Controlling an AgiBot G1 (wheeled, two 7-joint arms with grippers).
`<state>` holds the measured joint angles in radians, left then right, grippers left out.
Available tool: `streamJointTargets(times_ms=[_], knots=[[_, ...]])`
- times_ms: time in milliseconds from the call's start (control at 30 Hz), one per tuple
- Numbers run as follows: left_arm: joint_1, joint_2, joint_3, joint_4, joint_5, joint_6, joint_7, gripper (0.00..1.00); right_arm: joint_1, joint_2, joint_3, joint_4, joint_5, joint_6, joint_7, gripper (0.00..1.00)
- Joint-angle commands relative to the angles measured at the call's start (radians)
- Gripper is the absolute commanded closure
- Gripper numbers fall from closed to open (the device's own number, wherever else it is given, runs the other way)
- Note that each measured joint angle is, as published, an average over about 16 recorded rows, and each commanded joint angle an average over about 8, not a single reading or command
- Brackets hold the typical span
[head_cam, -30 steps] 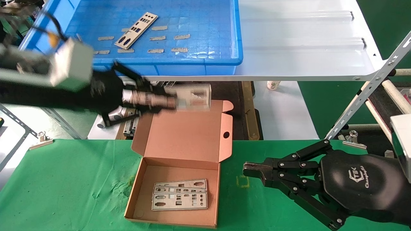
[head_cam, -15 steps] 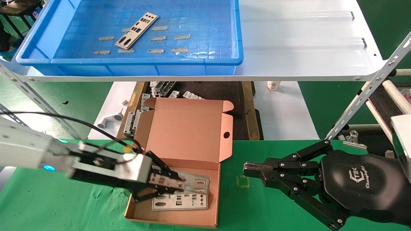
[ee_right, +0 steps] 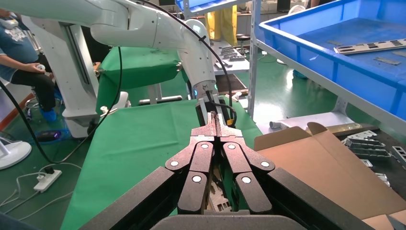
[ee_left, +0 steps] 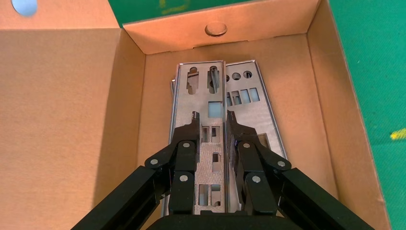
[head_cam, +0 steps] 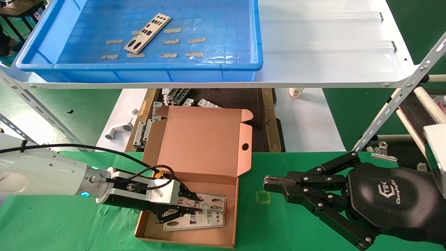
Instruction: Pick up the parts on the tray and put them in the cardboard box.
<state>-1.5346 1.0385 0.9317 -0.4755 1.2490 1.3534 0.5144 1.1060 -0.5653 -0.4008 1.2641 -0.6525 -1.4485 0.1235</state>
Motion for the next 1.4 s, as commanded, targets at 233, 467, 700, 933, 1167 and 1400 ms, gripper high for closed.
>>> streamJointTargets(times_ms=[233,467,700,933,1167,1400], knots=[[-0.006,0.026,0.002,0.070,-0.001,0.013,0.025,0.00,0.000,0.000,0.000,0.000,0.000,0.000,0.000,1.00],[-0.026,0.030,-0.004,0.103,-0.011,0.043,0.048,0.00,0.000,0.000,0.000,0.000,0.000,0.000,0.000,1.00],[-0.066,0.004,-0.019,0.113,-0.047,0.151,0.028,0.00,0.000,0.000,0.000,0.000,0.000,0.000,0.000,0.96],[-0.038,-0.028,-0.064,0.058,-0.090,0.184,-0.036,0.00,0.000,0.000,0.000,0.000,0.000,0.000,0.000,0.08],[0.025,-0.078,-0.138,-0.050,-0.143,0.179,-0.119,0.00,0.000,0.000,0.000,0.000,0.000,0.000,0.000,0.00],[0.087,-0.128,-0.211,-0.159,-0.197,0.174,-0.202,0.00,0.000,0.000,0.000,0.000,0.000,0.000,0.000,0.00]])
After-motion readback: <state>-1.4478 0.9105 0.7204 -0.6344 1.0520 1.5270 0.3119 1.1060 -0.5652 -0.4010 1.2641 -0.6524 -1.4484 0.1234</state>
